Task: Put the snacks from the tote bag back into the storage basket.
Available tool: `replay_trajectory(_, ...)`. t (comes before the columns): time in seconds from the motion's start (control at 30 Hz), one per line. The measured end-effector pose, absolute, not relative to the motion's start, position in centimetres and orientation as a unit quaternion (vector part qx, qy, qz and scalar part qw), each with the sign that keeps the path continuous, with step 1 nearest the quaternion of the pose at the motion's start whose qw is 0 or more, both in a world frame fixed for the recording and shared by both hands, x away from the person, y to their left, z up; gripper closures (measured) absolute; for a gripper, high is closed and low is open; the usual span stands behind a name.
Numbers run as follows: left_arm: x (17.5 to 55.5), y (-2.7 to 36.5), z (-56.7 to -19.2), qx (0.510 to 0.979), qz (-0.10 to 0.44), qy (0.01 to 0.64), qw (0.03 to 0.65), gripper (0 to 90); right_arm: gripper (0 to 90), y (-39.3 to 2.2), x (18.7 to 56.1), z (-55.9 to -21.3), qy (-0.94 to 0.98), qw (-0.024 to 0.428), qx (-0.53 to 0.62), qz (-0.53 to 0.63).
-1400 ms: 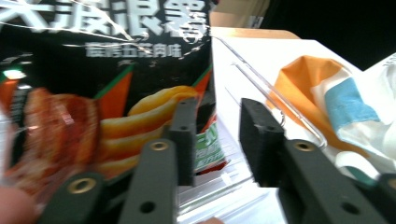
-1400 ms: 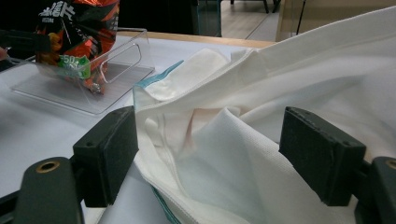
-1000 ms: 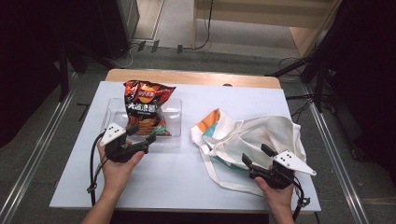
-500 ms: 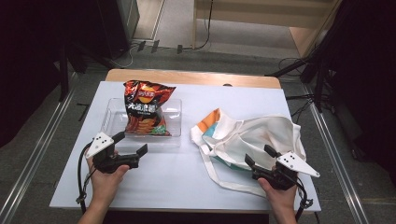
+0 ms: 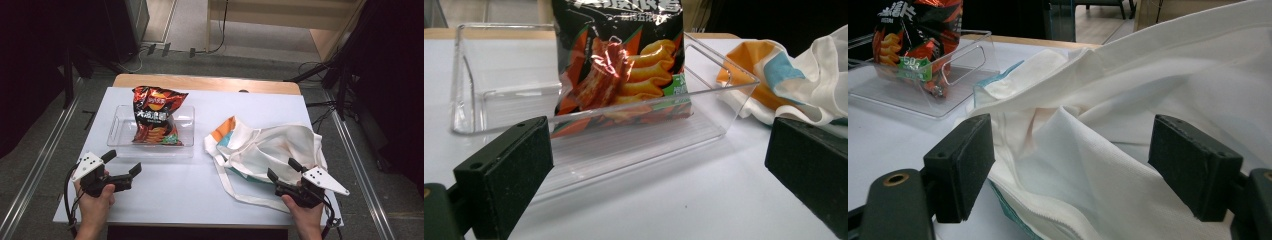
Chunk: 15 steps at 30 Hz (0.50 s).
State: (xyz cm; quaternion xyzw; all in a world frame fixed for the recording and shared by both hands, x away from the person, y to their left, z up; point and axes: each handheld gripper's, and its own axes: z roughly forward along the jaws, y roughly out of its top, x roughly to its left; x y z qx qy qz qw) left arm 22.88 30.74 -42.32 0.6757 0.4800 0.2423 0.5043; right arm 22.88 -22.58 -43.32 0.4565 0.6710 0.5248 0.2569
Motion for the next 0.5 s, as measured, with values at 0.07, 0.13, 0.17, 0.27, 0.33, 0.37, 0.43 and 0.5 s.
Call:
replay_trajectory(0.07, 22.5, 31.2, -42.4, 0.679, 0.241, 0.478, 0.503, 0.0, 18.8, -22.8, 22.7, -43.3, 0.671, 0.258, 0.457, 0.524)
replay_trajectory(0.13, 22.2, 31.6, -42.6, 0.678, 0.240, 0.481, 0.502, 0.0, 18.8, -23.0, 22.5, -43.3, 0.669, 0.259, 0.458, 0.524)
replay_trajectory(0.17, 22.1, 31.8, -42.7, 0.676, 0.239, 0.483, 0.502, 0.0, 18.8, -23.2, 22.4, -43.3, 0.669, 0.260, 0.458, 0.524)
replay_trajectory(0.27, 21.9, 32.2, -42.8, 0.673, 0.238, 0.485, 0.505, 0.0, 18.7, -23.5, 22.3, -43.3, 0.667, 0.263, 0.461, 0.523)
replay_trajectory(0.33, 22.0, 32.3, -42.8, 0.669, 0.241, 0.484, 0.510, 0.0, 18.7, -23.7, 22.3, -43.4, 0.665, 0.263, 0.463, 0.524)
replay_trajectory(0.37, 22.0, 32.4, -42.8, 0.668, 0.241, 0.484, 0.512, 0.0, 18.7, -23.8, 22.3, -43.4, 0.665, 0.262, 0.464, 0.523)
replay_trajectory(0.43, 22.1, 32.4, -42.8, 0.665, 0.239, 0.486, 0.515, 0.0, 18.7, -23.8, 22.4, -43.3, 0.664, 0.263, 0.463, 0.524)
replay_trajectory(0.5, 22.2, 32.3, -42.8, 0.665, 0.238, 0.488, 0.513, 0.0, 18.7, -23.8, 22.4, -43.3, 0.665, 0.265, 0.461, 0.525)
